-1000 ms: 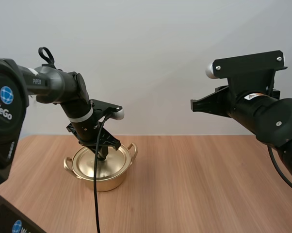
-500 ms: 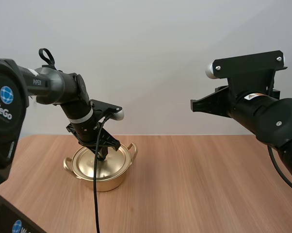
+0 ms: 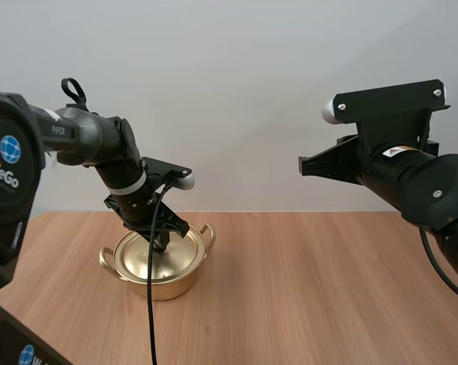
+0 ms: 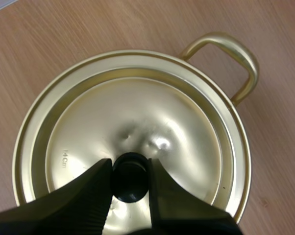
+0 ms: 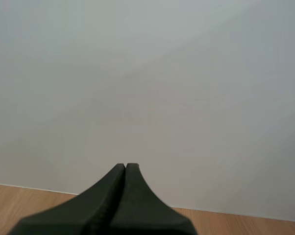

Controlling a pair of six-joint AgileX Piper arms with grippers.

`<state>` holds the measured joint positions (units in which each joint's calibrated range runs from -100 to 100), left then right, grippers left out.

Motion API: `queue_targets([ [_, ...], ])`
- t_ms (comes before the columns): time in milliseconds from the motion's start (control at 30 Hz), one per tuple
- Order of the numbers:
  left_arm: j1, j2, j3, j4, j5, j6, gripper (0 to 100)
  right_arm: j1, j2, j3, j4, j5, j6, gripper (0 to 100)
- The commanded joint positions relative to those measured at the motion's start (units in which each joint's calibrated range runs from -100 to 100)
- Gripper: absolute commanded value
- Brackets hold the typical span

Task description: Open the pot, put the car inside, and close it

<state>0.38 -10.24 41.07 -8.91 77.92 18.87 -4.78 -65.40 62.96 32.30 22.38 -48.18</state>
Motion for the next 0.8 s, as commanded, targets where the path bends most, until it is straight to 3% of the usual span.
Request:
queue_targets([
  [0, 0.03, 0.05, 0.05, 0.0, 0.03, -0.06, 22, -0.03, -0.01, -0.03, -0.07, 0.31, 0.06, 0],
  [100, 0.03, 0.05, 0.05, 0.0, 0.03, -0.39, 50, -0.03, -0.01, -0.03, -0.07, 0.31, 0.06, 0],
  [233, 0.03, 0.05, 0.05, 0.0, -0.15, -0.86, 99, -0.03, -0.01, -0.03, -0.07, 0.66, 0.06, 0],
  [767, 0.03, -4.42, -4.69, -0.34, -0.08, -0.85, 100, -0.03, -0.01, -0.03, -0.07, 0.98, 0.06, 0],
])
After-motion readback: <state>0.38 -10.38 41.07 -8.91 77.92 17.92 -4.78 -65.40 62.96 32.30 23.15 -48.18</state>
